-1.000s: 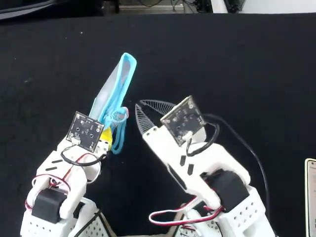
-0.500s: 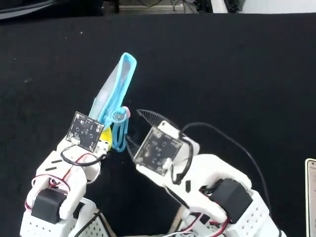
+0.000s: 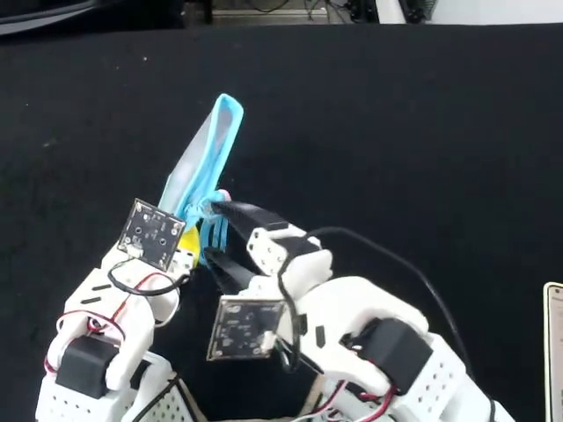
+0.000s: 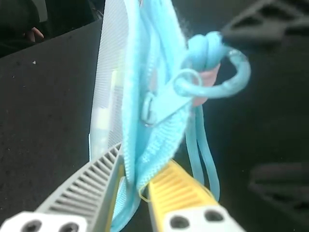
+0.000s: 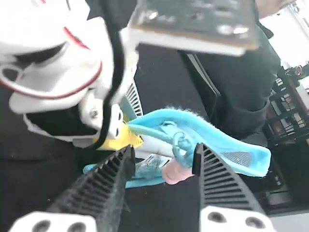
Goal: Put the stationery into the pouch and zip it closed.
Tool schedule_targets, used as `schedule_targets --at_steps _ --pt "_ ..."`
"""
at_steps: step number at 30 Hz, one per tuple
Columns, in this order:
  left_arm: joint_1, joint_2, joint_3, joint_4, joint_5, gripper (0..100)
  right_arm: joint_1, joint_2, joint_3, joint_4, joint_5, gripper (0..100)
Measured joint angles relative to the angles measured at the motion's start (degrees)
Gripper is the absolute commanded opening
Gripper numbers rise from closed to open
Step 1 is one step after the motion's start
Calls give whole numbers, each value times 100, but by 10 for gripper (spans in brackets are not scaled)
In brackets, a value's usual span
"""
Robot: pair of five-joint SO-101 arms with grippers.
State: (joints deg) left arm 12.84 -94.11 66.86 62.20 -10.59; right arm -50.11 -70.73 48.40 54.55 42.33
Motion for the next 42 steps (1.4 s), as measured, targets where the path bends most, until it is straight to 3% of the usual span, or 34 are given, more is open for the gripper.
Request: schedule_targets --at_steps 8,14,20,26,42 --pt "0 0 0 0 0 30 18 0 290 -396 923 126" --pt "0 0 0 18 0 30 97 0 378 -554 1697 137" --pt "0 0 -53 141 0 30 721 0 668 -1284 1767 138" --pt "0 0 -70 149 0 30 782 0 1222 -2013 1767 136" --pt "0 0 -70 149 0 32 782 -299 1160 -1978 1767 134"
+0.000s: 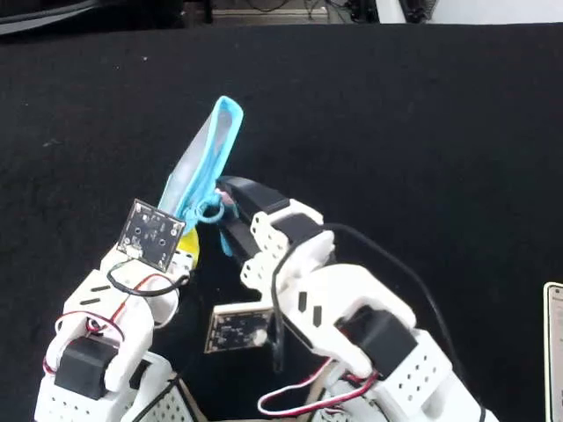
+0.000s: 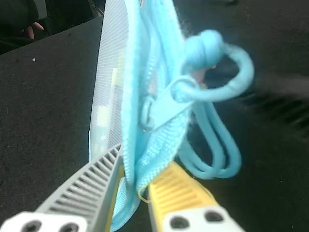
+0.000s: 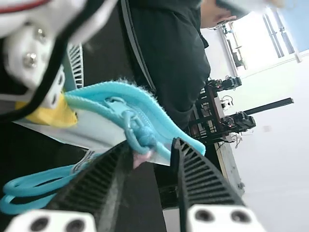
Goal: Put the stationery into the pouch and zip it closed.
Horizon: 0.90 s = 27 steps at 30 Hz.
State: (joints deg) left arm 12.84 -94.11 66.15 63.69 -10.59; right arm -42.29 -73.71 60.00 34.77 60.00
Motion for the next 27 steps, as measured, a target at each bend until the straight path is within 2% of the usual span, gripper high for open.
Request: schedule_targets --at_steps 6,15,20,27 --pt "0 0 0 0 0 32 -167 -132 -88 378 0 134" --pt "0 0 0 0 0 32 -202 105 -97 299 0 128" --pt "0 0 0 0 0 33 -193 114 -97 53 0 7" --pt "0 0 0 9 0 33 -176 105 -97 0 0 10"
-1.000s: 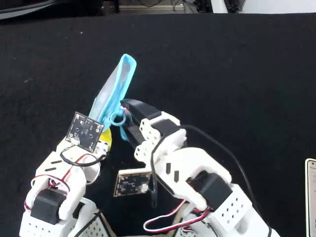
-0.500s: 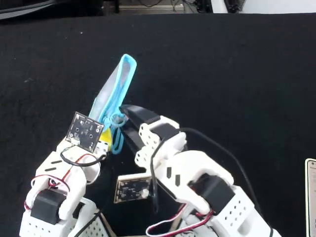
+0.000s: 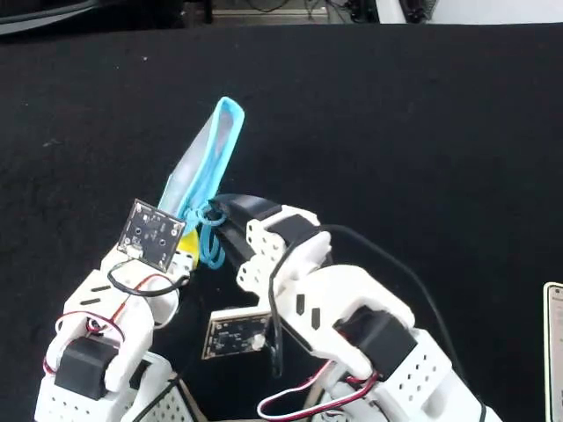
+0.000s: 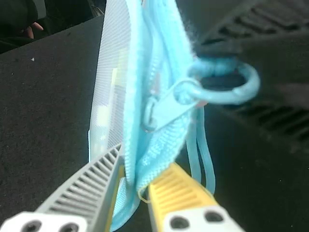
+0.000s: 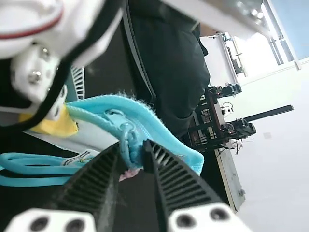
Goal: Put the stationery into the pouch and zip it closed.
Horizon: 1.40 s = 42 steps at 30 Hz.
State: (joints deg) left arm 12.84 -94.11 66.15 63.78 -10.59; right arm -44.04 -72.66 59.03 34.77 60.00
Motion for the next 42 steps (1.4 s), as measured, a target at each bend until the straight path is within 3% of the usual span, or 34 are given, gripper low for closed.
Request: schedule_targets --at_steps 4,11,22,30,36,42 --pt "0 0 0 0 0 33 0 0 -97 0 -18 10" --pt "9 0 -9 -9 0 30 316 79 -431 9 -1055 10" --pt "9 0 -9 -9 0 30 721 141 -440 -185 -1820 10" --pt "9 0 -18 -26 0 30 1222 1433 -967 -782 -2277 10" --pt "9 0 -167 -44 0 30 1503 2488 -1969 -800 -2866 11" --pt "-26 0 -176 -62 -9 30 1574 3420 -2629 -800 -2963 11"
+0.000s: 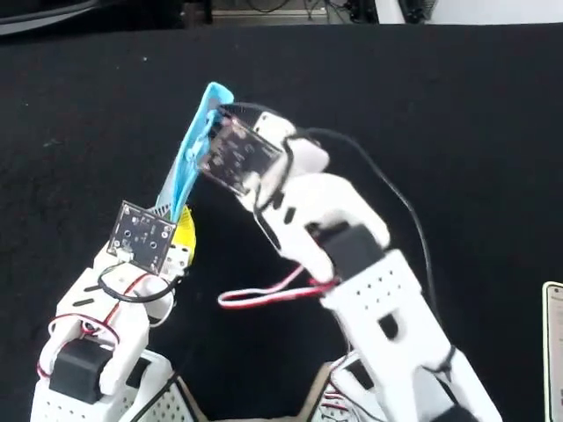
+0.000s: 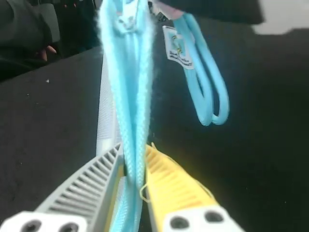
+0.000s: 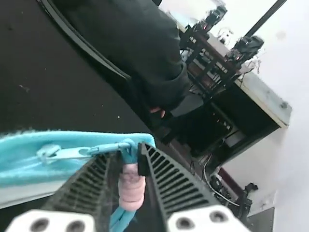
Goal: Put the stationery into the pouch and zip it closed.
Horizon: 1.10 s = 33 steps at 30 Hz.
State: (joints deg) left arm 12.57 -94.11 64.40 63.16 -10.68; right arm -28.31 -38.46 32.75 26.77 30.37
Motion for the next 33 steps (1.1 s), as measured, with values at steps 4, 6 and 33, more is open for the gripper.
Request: schedule_targets --at_steps 4,6,33 --pt "0 0 0 -9 0 30 255 448 -316 0 -18 11" --pt "0 0 0 -9 0 30 334 598 -404 0 -18 11" --pt "26 0 0 -9 0 32 536 993 -360 -176 -18 11"
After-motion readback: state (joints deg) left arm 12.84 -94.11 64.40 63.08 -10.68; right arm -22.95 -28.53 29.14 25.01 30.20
